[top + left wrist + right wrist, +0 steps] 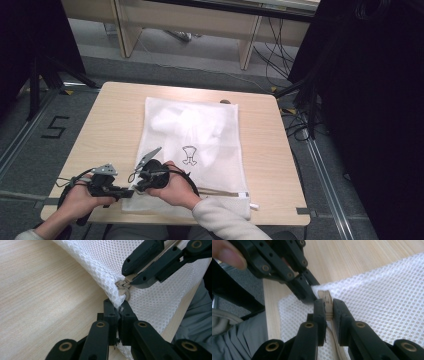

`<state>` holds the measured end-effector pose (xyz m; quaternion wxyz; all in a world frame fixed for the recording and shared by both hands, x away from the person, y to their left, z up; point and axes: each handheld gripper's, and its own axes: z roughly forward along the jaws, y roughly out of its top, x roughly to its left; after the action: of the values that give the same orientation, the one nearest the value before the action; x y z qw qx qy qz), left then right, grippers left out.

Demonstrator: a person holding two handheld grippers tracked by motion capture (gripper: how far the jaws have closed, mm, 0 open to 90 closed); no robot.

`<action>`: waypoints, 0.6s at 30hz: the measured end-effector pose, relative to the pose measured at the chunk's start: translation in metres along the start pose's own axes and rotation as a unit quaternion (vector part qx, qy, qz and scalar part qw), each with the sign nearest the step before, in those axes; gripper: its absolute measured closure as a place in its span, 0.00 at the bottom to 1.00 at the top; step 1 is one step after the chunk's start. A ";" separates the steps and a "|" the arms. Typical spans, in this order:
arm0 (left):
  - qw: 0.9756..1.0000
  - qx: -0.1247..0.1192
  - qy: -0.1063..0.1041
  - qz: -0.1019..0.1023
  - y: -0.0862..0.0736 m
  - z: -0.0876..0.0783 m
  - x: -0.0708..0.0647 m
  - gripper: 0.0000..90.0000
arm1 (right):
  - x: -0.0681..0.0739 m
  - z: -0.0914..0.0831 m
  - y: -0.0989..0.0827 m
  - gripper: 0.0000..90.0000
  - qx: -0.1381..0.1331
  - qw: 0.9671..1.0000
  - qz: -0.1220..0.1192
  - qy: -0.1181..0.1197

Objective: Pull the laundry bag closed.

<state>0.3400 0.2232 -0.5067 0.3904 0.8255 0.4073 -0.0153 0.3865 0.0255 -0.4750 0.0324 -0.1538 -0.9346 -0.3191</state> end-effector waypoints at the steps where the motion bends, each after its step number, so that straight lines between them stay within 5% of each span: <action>1: 1.000 -0.002 -0.001 -0.001 0.000 0.000 0.000 0.96 | 0.001 0.000 -0.001 0.91 0.002 1.000 0.000 -0.003; 18: 1.000 -0.005 0.005 0.004 0.000 -0.002 -0.001 0.96 | 0.000 -0.003 -0.013 0.91 0.008 1.000 0.013 0.003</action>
<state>0.3390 0.2238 -0.5050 0.3923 0.8254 0.4058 -0.0075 0.3828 0.0136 -0.4801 0.0401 -0.1644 -0.9351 -0.3114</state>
